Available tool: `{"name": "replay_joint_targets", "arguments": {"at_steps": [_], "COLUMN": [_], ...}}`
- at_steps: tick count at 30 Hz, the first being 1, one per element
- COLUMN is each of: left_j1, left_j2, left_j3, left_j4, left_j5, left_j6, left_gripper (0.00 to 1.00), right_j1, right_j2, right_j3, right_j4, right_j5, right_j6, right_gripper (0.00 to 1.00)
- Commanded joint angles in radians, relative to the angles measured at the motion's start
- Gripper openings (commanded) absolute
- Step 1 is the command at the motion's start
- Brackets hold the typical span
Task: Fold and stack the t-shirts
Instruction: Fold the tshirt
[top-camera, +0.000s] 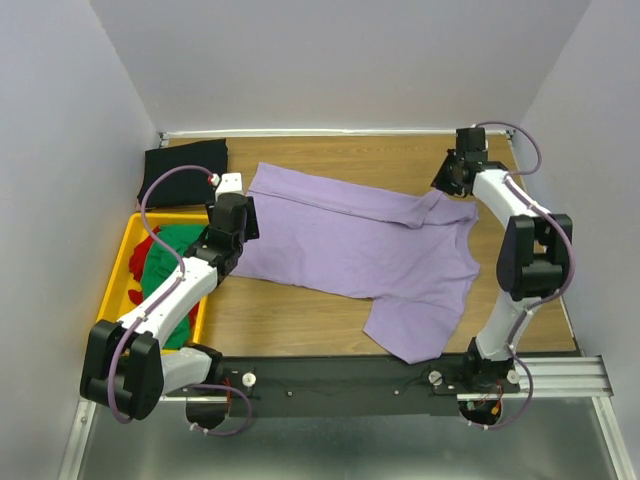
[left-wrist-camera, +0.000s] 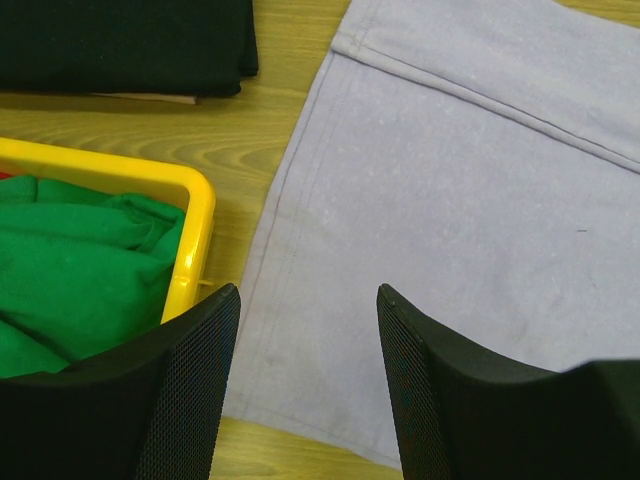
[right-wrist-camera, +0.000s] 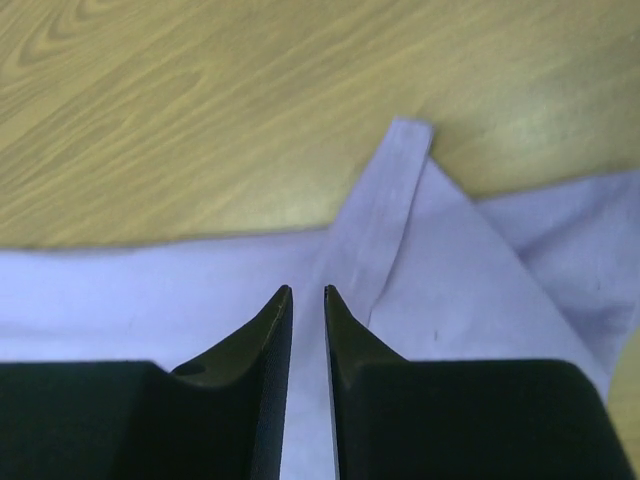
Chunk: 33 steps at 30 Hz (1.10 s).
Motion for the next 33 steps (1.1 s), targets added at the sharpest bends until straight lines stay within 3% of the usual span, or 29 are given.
{"name": "replay_joint_targets", "arguments": {"at_steps": [1,6,13,33], "left_j1": [-0.002,-0.002,-0.002,0.000], "left_j2": [-0.022,-0.033,-0.033,0.002], "left_j3": [0.020,0.017,0.019,0.026], "left_j4": [-0.008,-0.008,-0.010,-0.010], "left_j5": [-0.019,-0.016,-0.016,-0.010], "left_j6": [0.005,0.003,0.006,0.012], "left_gripper": [0.65,0.65,0.65,0.65], "right_j1": [-0.003,-0.006,-0.032,-0.046], "right_j2": [-0.156,-0.242,-0.214,-0.128], "right_j3": [-0.138,-0.377,-0.507,-0.623], "right_j4": [0.061,0.230,0.379,0.561], "right_j5": [-0.123,-0.232,-0.316,-0.362], "right_j6": [0.018,0.098,0.184,0.236], "right_gripper": [0.26,0.35,0.38,0.43]}}
